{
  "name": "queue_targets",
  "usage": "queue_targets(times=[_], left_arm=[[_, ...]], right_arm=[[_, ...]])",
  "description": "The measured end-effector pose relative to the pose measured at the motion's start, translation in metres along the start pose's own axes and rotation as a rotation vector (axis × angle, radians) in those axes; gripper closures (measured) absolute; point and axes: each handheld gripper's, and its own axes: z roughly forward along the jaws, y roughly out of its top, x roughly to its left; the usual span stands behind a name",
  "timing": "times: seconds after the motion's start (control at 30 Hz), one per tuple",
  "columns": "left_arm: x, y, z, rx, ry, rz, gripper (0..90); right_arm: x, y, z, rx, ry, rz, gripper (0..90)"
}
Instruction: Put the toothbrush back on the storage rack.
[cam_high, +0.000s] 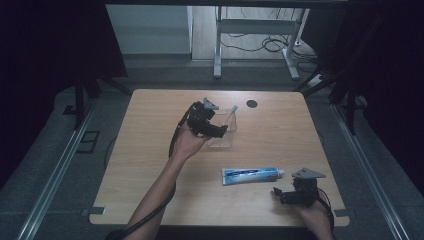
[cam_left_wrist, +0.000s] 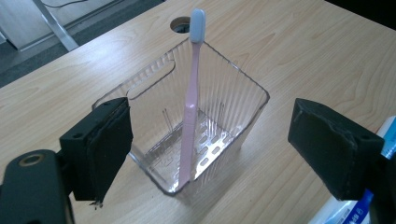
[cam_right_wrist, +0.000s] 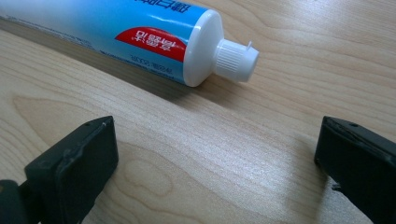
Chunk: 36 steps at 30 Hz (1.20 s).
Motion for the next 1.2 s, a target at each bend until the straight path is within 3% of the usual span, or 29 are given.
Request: queue_targets(times=[1.2], left_arm=[[-0.004, -0.055, -0.037, -0.042, 0.013, 0.027, 13.8]], right_arm=[[0.000, 0.000, 0.000, 0.000, 0.000, -0.001, 0.0]])
